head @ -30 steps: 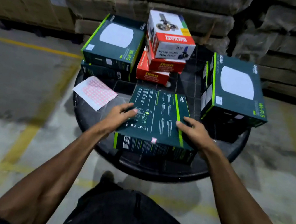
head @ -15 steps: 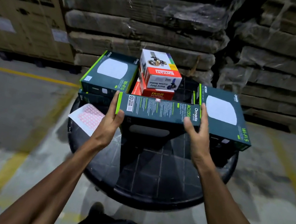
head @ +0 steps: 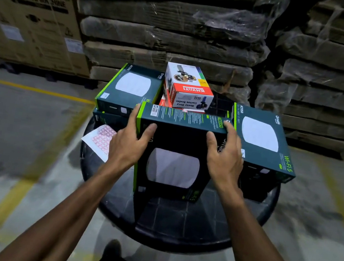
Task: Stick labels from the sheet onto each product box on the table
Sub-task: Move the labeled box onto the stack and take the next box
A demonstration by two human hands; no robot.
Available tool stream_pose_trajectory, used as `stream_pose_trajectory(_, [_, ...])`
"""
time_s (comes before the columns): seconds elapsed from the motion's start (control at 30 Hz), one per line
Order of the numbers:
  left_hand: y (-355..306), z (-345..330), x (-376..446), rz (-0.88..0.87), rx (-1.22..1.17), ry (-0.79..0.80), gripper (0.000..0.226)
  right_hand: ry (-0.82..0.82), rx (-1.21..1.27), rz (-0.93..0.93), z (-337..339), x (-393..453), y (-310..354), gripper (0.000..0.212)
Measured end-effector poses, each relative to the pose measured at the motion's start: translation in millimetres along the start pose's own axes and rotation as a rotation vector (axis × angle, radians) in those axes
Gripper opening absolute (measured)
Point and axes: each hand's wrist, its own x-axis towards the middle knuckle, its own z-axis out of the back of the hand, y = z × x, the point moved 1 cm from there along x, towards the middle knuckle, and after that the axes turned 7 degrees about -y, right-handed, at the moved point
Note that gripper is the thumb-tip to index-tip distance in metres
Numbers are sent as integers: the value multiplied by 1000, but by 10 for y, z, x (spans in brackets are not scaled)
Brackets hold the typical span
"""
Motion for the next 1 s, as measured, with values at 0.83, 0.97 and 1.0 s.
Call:
stream_pose_trajectory(0.83, [372, -500, -140, -42, 126, 264, 94, 98, -151, -146, -551, -491, -428, 92])
stream_pose_trajectory(0.97, [320, -599, 67, -204, 167, 314, 85, 74, -254, -162, -475, -367, -409, 89])
stream_pose_trajectory(1.0, [277, -625, 111, -212, 165, 334, 84, 59, -276, -184, -444, -349, -414, 86])
